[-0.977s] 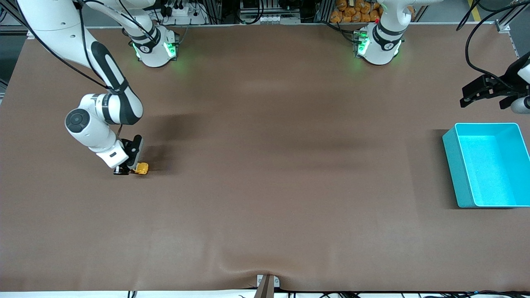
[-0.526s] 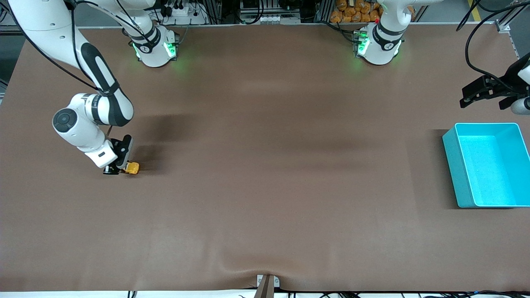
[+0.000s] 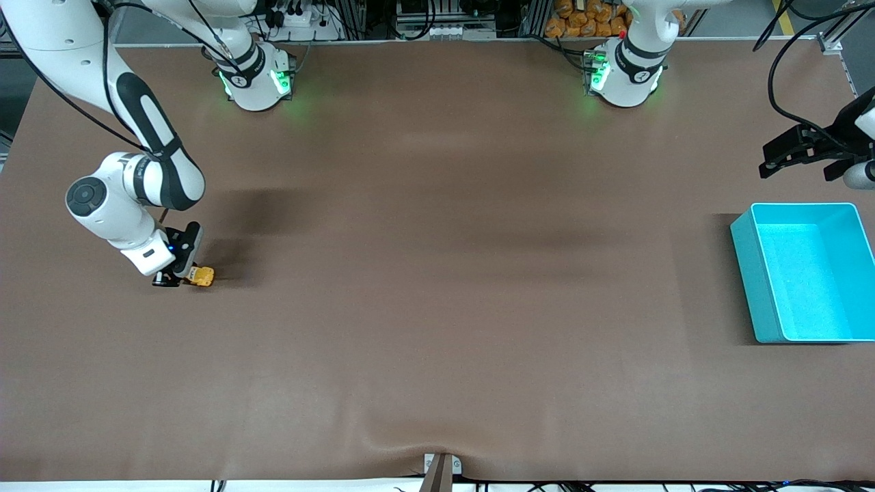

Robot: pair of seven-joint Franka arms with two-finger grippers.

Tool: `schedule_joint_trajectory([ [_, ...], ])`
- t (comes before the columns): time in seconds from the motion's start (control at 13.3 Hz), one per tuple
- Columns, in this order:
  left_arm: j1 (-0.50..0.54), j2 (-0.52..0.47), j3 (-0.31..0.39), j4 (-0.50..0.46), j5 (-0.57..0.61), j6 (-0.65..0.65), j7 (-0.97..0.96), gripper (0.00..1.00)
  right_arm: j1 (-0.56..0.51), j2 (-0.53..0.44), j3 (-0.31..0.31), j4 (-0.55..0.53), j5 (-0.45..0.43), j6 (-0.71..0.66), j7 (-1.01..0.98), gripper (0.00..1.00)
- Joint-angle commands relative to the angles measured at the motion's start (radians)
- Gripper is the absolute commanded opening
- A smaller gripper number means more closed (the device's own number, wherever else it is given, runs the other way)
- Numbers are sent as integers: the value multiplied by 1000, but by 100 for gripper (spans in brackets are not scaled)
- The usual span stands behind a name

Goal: Wind and store yellow beetle car

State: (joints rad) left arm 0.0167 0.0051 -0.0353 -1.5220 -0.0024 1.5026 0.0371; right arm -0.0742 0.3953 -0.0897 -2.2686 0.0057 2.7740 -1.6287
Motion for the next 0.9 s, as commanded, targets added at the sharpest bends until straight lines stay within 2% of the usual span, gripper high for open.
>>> schedule_joint_trajectory([
  [0.0, 11, 3, -3, 6, -24, 2, 17, 100, -36, 57, 5, 20, -15, 16, -34, 31],
  [0.3, 11, 3, -3, 6, -24, 2, 17, 100, -59, 69, 5, 37, -15, 16, -63, 33],
  [0.45, 11, 3, -3, 6, -24, 2, 17, 100, -59, 69, 5, 40, -15, 12, -65, 38],
  [0.53, 11, 3, -3, 6, -24, 2, 17, 100, -64, 69, 7, 55, -15, 7, -65, 61],
  [0.6, 11, 3, -3, 6, -24, 2, 17, 100, -65, 69, 7, 67, -13, 6, -62, 100],
  [0.68, 11, 3, -3, 6, -24, 2, 17, 100, -67, 68, 7, 86, -12, -17, -59, 100],
  [0.83, 11, 3, -3, 6, -24, 2, 17, 100, -68, 60, 7, 157, -10, -170, -54, 100],
])
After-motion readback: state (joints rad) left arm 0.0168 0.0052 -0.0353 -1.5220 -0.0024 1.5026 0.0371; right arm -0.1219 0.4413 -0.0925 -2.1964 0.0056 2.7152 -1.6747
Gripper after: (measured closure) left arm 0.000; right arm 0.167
